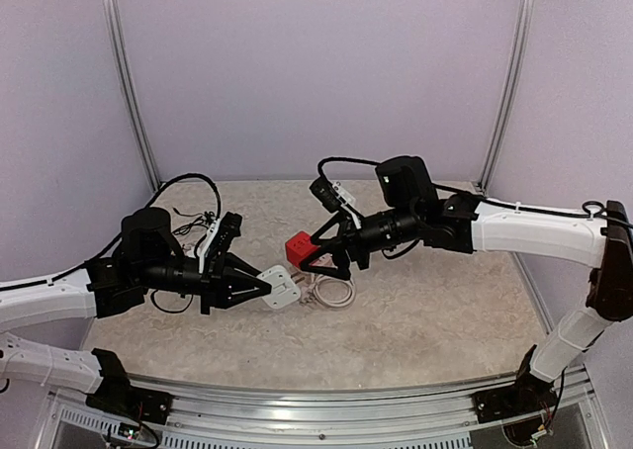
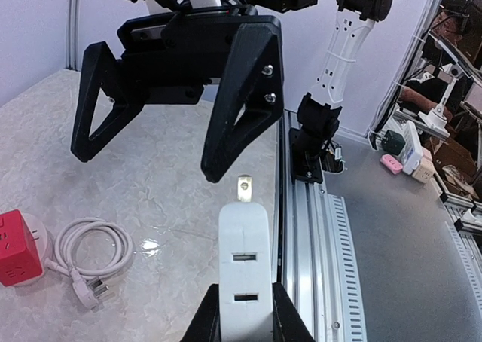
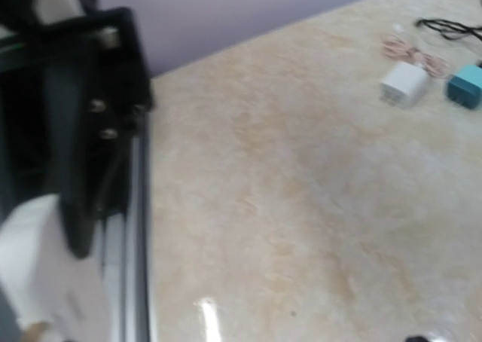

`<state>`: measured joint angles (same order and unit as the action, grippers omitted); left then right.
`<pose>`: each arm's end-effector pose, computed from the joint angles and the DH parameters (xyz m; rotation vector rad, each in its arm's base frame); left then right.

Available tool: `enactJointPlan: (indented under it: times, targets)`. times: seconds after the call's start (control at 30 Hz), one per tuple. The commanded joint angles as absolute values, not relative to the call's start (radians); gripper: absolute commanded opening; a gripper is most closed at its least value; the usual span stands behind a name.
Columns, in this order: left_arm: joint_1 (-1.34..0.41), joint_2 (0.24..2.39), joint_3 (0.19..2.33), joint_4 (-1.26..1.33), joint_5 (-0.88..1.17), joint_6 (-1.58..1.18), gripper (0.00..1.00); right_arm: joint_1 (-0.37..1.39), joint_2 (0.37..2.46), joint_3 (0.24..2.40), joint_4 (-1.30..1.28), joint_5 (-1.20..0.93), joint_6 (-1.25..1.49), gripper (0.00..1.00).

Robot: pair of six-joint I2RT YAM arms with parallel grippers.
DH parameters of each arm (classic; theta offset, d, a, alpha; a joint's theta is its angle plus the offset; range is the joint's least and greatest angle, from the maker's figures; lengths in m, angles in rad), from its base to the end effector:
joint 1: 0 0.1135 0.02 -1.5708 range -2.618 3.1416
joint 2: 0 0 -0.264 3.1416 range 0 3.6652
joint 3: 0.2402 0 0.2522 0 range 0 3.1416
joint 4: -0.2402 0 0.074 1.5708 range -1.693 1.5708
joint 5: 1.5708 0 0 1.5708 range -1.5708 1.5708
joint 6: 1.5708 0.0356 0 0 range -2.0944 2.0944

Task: Pull the plug off the socket

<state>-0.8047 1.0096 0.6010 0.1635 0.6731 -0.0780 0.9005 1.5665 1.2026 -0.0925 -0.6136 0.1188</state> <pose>0.1413 -0.1789 0.2700 1.1421 1.5664 -1.2152 0.2086 0.2962 0.3009 -1.2012 1.8108 1.2376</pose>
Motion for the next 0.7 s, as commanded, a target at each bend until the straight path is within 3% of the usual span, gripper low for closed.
enactJointPlan:
  times: [0.0,0.67]
  targets:
    - [-0.81,1.011,0.63,0.179,0.696,-0.079,0.0,0.902,1.598,1.258,-0.18,-0.521,0.092,0.93]
    - [-0.808,1.073,0.67,0.153,0.605,-0.074,0.0,0.916,1.629,1.279,-0.219,-0.631,0.04,0.92]
